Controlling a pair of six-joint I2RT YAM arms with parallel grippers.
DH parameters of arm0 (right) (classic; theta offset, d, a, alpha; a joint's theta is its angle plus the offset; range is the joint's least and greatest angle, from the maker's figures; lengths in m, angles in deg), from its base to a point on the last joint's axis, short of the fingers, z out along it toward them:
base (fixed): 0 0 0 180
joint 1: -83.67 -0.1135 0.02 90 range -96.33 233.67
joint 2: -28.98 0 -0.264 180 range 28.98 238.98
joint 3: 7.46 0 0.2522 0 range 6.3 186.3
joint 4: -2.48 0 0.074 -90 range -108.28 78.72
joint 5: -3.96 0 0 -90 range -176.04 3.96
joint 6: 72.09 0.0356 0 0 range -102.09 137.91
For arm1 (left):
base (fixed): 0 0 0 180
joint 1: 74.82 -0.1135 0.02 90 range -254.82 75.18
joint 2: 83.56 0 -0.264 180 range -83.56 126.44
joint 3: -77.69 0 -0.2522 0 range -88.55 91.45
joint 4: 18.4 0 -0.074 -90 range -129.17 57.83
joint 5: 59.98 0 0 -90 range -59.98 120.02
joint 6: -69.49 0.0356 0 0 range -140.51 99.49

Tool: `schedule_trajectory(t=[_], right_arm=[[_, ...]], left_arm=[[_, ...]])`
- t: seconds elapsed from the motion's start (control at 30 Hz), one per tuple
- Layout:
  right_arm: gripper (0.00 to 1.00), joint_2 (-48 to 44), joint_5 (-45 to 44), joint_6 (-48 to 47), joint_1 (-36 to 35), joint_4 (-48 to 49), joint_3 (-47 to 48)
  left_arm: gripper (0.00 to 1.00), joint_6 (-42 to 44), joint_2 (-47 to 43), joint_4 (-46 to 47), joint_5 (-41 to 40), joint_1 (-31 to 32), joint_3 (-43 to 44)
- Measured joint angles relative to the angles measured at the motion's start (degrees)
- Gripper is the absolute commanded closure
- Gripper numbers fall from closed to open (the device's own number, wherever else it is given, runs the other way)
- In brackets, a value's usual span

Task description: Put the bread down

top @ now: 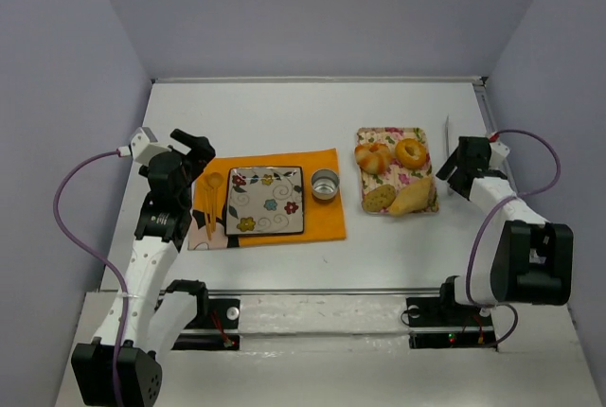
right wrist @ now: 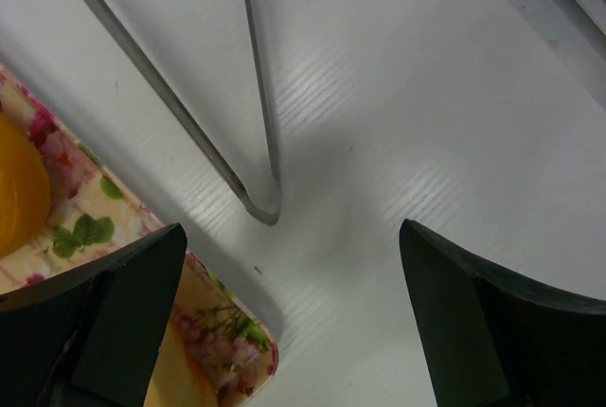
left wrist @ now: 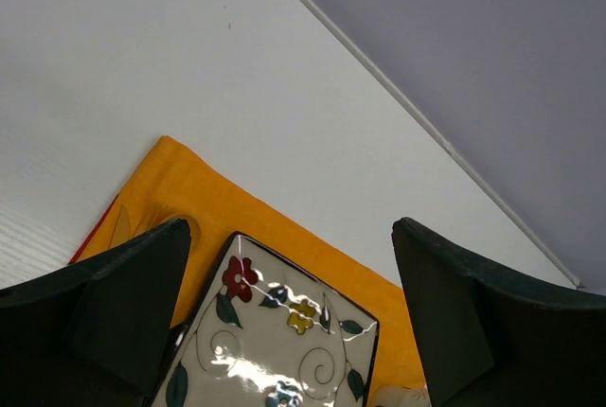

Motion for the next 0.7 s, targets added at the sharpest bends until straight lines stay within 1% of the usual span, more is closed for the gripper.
schedule_trajectory(t=[0.23,0.4,0.7], right_arm=[[0.0,11.9,5.5,-3.9,3.4,1.9,6.6],[0.0,20.0,10.2,-8.9,4.5,3.0,12.9],[0.0,29.3,13.5,-11.7,7.4,3.5,21.3]], left_arm=[[0.01,0.0,0.0,0.3,0.0,0.0,0.0],[0.01,0.0,-0.1,0.3,0.0,0.0,0.0],[0.01,0.0,-2.2,0.2,-1.6,0.0,0.0]])
